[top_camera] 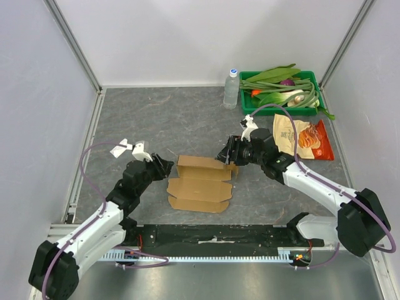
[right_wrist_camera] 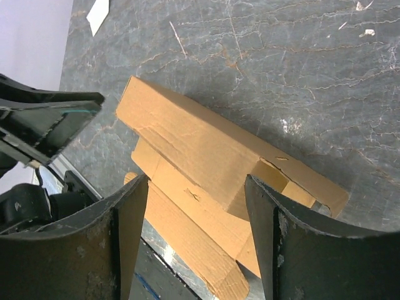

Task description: Fold the paper box

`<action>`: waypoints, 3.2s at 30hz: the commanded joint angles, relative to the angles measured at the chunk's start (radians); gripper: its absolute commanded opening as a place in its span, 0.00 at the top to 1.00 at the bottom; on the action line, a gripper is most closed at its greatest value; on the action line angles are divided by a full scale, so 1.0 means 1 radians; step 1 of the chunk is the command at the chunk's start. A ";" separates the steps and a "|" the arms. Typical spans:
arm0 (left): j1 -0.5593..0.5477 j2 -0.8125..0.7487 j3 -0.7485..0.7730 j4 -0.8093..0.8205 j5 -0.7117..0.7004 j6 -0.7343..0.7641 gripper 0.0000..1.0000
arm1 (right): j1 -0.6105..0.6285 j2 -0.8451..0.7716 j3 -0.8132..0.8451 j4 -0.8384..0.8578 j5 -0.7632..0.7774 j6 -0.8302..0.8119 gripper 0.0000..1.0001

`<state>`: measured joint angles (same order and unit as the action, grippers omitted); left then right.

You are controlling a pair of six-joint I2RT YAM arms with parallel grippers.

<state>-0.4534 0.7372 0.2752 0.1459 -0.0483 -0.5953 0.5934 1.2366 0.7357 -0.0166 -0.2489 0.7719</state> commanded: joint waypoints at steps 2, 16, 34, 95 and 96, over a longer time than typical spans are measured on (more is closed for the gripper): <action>-0.094 0.074 -0.013 -0.008 -0.129 0.022 0.56 | -0.001 -0.035 0.033 -0.059 -0.053 -0.062 0.29; -0.364 0.382 0.079 0.049 -0.547 -0.017 0.59 | -0.001 -0.042 0.007 -0.045 -0.079 -0.046 0.30; -0.369 0.498 0.048 0.374 -0.499 0.121 0.59 | 0.013 0.023 -0.012 0.056 -0.105 0.017 0.35; -0.372 0.369 0.082 0.383 -0.736 0.147 0.98 | 0.043 0.086 0.025 0.310 -0.016 0.316 0.85; -0.372 0.364 0.084 0.379 -0.748 0.149 0.98 | 0.042 0.080 0.051 0.202 -0.001 0.276 0.69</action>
<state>-0.8215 1.1370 0.3214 0.5316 -0.7238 -0.4137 0.6357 1.3281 0.7040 0.2985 -0.2668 1.1549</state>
